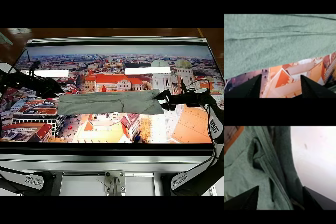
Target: Fold the shirts.
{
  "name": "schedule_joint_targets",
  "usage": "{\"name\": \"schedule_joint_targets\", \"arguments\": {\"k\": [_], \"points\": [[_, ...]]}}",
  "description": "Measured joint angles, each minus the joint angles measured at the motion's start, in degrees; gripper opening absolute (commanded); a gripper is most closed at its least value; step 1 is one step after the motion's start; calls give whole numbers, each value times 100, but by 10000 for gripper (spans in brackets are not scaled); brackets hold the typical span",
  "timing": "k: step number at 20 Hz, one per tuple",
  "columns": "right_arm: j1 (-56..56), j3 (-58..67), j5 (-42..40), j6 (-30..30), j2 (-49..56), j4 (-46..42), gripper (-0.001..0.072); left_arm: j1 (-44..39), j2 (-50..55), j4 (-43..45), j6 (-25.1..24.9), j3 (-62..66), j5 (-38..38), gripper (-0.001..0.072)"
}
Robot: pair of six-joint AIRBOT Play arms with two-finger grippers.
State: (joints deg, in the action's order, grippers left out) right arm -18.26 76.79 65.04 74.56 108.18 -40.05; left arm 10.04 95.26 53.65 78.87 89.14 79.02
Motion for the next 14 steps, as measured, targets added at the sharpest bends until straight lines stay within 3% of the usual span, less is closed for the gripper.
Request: {"name": "schedule_joint_targets", "arguments": {"k": [1, 2, 3, 4, 5, 6, 7, 8, 14], "points": [[81, 11, -74, -4, 35, 50, 647, -83, -13, -66, -4, 0, -26, 566], [160, 31, -142, -20, 61, 57, 514, -157, -24, -131, -17, 0, -66, 565], [219, 46, -212, -24, 98, 26, 302, -227, -26, -216, -48, 0, -105, 565], [258, 72, -236, -22, 138, -15, 147, -282, -35, -328, -83, 0, -160, 563], [293, 127, -247, -35, 140, -96, 63, -343, -35, -444, -116, 0, -236, 555], [315, 192, -151, -52, 142, -90, 62, -396, -35, -551, -149, 0, -306, 426], [315, 273, -17, -87, 129, -72, 61, -455, -35, -667, -162, 0, -413, 187], [315, 369, 144, -129, 74, -39, 61, -522, -31, -754, -179, 0, -503, 54], [332, 710, 927, -101, -815, 22, 61, -1464, 269, -1025, -328, 0, -1145, 38]]}}
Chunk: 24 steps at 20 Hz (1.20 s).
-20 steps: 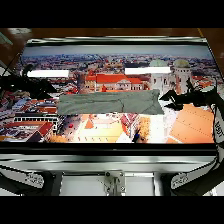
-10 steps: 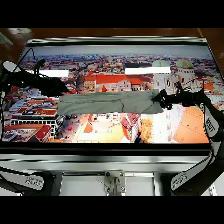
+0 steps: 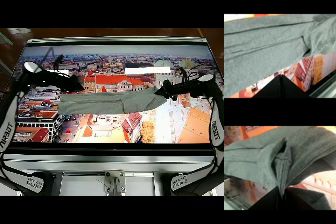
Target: Fold the shirts.
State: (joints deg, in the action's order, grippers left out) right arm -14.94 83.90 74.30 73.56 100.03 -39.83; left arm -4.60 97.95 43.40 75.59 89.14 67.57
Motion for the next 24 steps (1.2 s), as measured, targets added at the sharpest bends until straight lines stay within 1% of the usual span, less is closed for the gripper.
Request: {"name": "schedule_joint_targets", "arguments": {"k": [3, 8, 13, 17, 20, 22, 24], "points": [[0, 39, 330, 184, -629, 7, 61, -710, 431, -219, -26, 0, -291, 38], [0, 61, 946, 533, -1515, 7, 61, -1709, 1095, -1187, -140, 0, -850, 38], [0, 61, 1552, 887, -2277, -44, 61, -2538, 1362, -1978, -254, 0, -1532, 37], [0, 63, 1781, 1141, -2717, -140, 61, -3064, 1513, -2448, -258, 0, -2013, 37], [28, 63, 1818, 1285, -2852, -199, 61, -3042, 1565, -2610, -363, 0, -2031, 35], [153, 61, 1705, 1349, -2889, -337, 61, -2776, 1473, -2612, -463, -2, -1932, 35], [437, 63, 1432, 1403, -2885, -553, 61, -2295, 1198, -2415, -533, 0, -1799, 35]]}}
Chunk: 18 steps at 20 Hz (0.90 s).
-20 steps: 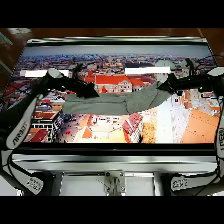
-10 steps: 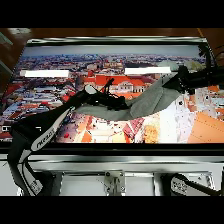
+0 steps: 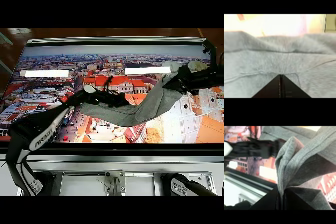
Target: Fold the shirts.
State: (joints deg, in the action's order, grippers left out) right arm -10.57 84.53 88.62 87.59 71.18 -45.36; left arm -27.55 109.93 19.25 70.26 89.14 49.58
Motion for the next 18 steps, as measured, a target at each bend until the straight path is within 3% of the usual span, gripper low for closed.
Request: {"name": "schedule_joint_targets", "arguments": {"k": [5, 10, 15, 16, 17, 18], "points": [[1263, 0, -1064, 70, 457, -227, 61, 1661, -1233, 726, -61, 0, 446, 36], [2726, 0, -2516, 120, 1569, -179, 61, 3348, -2653, 962, -81, 0, 994, 37], [3534, -2, -3899, -66, 2844, 1132, 78, 4280, -3663, 1019, -262, 0, 1886, 37], [3637, -2, -4131, -140, 3034, 1488, 206, 4358, -3799, 1023, -299, 0, 2055, 36], [3731, -2, -4347, -223, 3182, 1851, 496, 4400, -3904, 1032, -332, 0, 2214, 37], [3803, -2, -4531, -299, 3289, 2162, 619, 4419, -3976, 1029, -365, 0, 2317, 37]]}}
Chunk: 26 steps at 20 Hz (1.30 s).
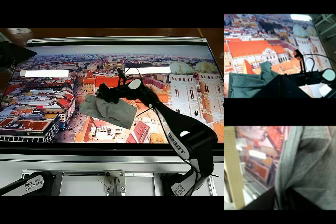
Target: Fold the shirts.
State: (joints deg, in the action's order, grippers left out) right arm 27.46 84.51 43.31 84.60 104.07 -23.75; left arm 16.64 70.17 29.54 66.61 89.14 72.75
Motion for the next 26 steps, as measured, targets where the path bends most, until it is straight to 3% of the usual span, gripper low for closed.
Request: {"name": "schedule_joint_targets", "arguments": {"k": [4, 8, 11, 13, 14, 17, 19, 22, 26], "points": [[98, 2, -313, -444, 214, 966, 618, -44, -140, 9, -92, -127, 201, 37], [-221, 2, 568, -636, 264, 1060, 617, -79, -175, 15, -136, -396, 247, 37], [-669, 2, 1563, -481, 138, 448, 617, -85, -184, 15, -195, -538, 269, 37], [-1060, 2, 2186, -186, -90, -398, 626, -85, -190, 15, -238, -579, 271, 37], [-1261, 2, 2446, -20, -223, -896, 695, -85, -188, 15, -251, -595, 273, 37], [-1893, -28, 3294, 535, -538, -2505, 695, -85, -192, 26, -286, -614, 278, 37], [-2170, -208, 3705, 776, -632, -3139, 694, -85, -192, 37, -299, -619, 275, 37], [-2253, -754, 3595, 918, -693, -3421, 694, -85, -192, 50, -306, -623, 275, 37], [-2116, -1449, 2597, 911, -684, -2994, 694, -85, -192, 52, -317, -623, 273, 37]]}}
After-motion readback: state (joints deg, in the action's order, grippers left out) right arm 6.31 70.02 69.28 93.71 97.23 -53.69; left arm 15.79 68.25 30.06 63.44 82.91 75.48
